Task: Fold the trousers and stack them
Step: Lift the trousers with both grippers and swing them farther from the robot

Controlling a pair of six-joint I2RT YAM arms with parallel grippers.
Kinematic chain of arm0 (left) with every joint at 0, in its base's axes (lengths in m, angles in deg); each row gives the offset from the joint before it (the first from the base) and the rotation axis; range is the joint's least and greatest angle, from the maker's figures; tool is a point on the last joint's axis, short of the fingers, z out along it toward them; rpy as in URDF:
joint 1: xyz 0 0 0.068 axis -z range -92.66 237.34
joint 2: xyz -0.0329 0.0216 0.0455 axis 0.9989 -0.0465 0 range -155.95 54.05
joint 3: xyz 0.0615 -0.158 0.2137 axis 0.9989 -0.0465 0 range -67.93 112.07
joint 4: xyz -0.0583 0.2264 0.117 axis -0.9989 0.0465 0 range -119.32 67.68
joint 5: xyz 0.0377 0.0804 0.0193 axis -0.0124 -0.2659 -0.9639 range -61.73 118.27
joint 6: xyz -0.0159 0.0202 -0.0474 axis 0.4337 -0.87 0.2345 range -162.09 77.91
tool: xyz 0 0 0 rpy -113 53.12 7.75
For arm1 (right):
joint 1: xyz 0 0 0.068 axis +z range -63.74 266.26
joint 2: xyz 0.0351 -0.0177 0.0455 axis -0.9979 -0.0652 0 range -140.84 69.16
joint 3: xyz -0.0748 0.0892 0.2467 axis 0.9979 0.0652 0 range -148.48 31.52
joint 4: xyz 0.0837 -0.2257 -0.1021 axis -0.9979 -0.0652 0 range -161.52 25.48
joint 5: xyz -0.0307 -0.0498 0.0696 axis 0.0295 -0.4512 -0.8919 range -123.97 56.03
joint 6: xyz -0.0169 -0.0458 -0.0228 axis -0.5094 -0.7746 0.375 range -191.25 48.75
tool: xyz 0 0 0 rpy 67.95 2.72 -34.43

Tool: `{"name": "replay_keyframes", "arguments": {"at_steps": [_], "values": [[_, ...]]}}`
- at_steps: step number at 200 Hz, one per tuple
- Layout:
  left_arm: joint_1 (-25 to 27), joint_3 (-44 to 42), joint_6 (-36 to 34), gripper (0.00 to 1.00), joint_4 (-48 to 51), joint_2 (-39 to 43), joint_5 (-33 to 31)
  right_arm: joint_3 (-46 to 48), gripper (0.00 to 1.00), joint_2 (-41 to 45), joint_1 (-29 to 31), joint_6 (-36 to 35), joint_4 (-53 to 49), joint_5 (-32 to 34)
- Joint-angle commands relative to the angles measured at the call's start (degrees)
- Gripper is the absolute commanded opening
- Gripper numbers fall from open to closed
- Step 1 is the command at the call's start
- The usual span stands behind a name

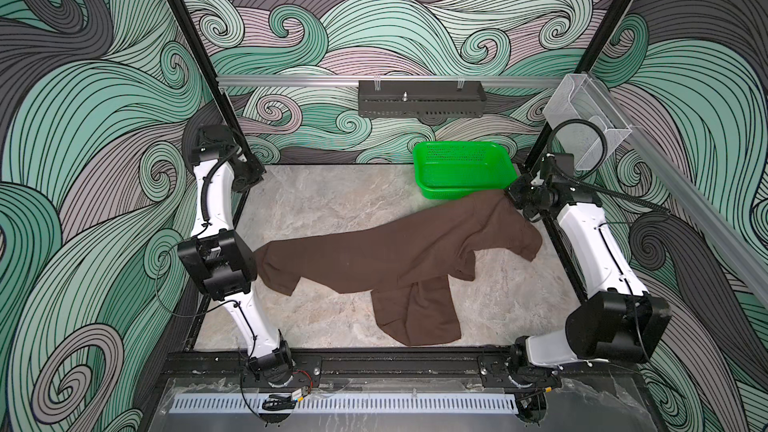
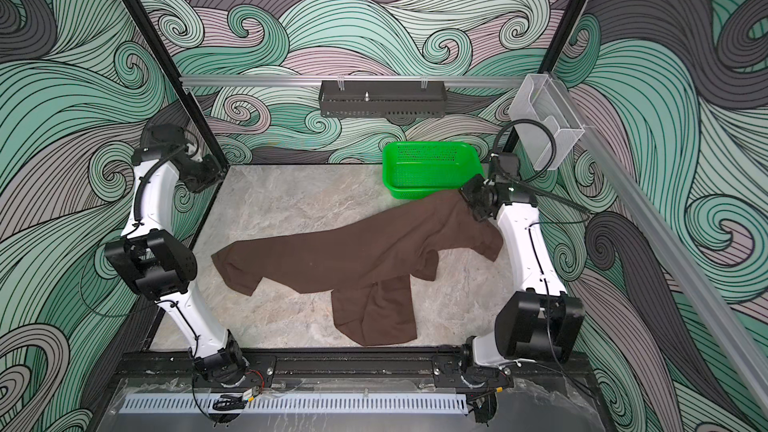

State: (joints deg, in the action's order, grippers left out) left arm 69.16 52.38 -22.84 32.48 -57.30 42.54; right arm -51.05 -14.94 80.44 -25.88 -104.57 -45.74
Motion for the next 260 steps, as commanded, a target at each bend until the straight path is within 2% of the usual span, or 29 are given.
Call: {"name": "replay_keyframes", "arguments": {"at_steps": [1, 18, 27, 50, 79, 117, 157, 189, 231, 260], "values": [[0.4, 0.8, -0.9, 0.08, 11.4, -1.9, 0.4, -1.8, 0.00, 0.5, -0.4, 1.2, -0.2, -0.5], [0.3, -7.0, -1.7, 0.37, 11.9, -0.7, -1.6, -0.3, 0.00, 1.9, -0.4, 1.3, -0.3, 0.0], [0.3, -12.6, -1.8, 0.49, 10.5, 0.5, -2.1, 0.6, 0.00, 2.8, -0.5, 1.2, -0.3, 0.5], [0.3, -25.2, -1.7, 0.62, 6.4, 3.0, -1.4, 1.8, 0.00, 4.7, -0.9, -0.2, -1.5, 2.1], [0.3, -32.9, -2.1, 0.72, 4.7, 4.3, -4.1, 4.4, 0.00, 7.0, -2.0, -1.5, -2.2, 2.5], [0.3, -34.4, -2.0, 0.73, 4.2, 3.1, -6.3, 8.7, 0.00, 9.6, -3.3, -1.8, -2.3, 2.0], [0.5, -37.3, -0.7, 0.70, 1.5, -0.3, -6.6, 10.8, 0.00, 11.6, -5.1, -2.1, -2.3, 1.2], [2.4, -38.3, 0.1, 0.69, 0.2, -2.0, -8.1, 11.8, 0.00, 13.2, -7.6, -2.5, -2.3, 0.6], [5.6, -37.9, 1.0, 0.62, -0.1, -4.9, -9.7, 14.9, 0.00, 15.6, -12.7, -1.3, -2.2, 0.7], [7.2, -37.0, 1.5, 0.50, -0.5, -6.9, -9.8, 15.5, 0.00, 15.3, -12.9, -1.1, -1.9, -0.3]]}}
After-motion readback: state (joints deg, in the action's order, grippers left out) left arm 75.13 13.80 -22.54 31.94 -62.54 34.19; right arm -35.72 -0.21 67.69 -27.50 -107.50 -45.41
